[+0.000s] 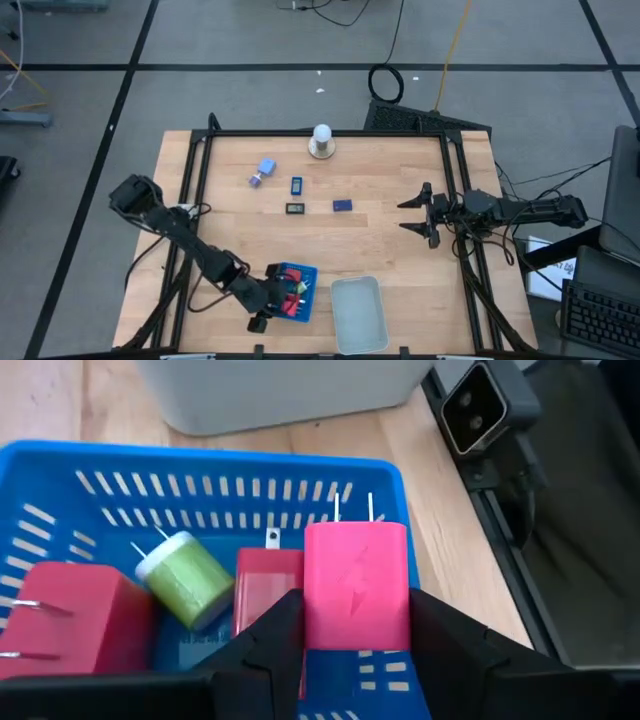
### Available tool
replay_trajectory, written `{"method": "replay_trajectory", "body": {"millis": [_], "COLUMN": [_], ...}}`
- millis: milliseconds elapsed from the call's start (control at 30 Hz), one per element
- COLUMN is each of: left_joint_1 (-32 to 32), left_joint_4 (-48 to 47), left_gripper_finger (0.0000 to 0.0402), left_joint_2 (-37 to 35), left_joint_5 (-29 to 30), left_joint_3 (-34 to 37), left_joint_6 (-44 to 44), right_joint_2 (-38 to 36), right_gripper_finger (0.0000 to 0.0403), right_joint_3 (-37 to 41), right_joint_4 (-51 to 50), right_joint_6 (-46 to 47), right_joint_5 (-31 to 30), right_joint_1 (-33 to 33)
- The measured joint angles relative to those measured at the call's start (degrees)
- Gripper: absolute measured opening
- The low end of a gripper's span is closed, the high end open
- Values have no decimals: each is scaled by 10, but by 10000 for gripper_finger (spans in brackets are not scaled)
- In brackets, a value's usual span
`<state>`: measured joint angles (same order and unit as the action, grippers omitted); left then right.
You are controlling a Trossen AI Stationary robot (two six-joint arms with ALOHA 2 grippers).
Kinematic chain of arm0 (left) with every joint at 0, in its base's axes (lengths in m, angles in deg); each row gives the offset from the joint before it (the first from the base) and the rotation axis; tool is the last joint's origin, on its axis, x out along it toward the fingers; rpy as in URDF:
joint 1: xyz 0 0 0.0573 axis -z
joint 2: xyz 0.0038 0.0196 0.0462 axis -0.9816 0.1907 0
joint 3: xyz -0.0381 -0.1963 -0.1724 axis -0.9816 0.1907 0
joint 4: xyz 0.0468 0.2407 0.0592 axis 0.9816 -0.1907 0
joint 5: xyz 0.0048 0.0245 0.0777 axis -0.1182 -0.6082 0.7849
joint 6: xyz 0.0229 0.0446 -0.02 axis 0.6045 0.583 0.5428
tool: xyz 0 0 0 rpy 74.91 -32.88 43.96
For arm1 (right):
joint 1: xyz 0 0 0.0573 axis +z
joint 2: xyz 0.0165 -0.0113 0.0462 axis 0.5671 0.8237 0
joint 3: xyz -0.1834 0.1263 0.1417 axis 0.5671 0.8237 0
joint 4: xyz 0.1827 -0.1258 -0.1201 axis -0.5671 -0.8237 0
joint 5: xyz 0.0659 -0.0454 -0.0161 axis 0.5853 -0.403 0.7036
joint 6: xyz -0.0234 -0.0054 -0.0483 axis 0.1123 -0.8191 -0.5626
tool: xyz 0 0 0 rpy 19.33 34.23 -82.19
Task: Pick & Place Office items
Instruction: Put the pink charger adapter into the blue bin, then put the purple charger adapter into the blue bin
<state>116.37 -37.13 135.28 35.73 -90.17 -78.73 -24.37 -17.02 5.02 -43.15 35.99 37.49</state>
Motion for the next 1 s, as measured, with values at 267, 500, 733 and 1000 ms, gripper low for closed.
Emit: {"method": "replay_trajectory", "body": {"millis": [267, 500, 733, 1000], "left_joint_1": [-2, -2, -3, -7], "left_joint_4": [0, 3, 3, 13], "left_gripper_finger": [155, 202, 236, 244], "left_joint_2": [4, 3, 3, -32], "left_joint_5": [-11, -11, -11, -10], "left_joint_3": [0, 0, 0, 1], "left_joint_6": [-38, -72, -71, -29], "right_joint_2": [0, 0, 0, 0], "right_gripper_finger": [263, 263, 263, 263], "right_joint_3": [0, 0, 0, 0], "right_joint_4": [0, 0, 0, 0], "right_joint_6": [-4, -6, -4, -5], "right_joint_5": [0, 0, 0, 0], "right_joint_1": [0, 0, 0, 0]}}
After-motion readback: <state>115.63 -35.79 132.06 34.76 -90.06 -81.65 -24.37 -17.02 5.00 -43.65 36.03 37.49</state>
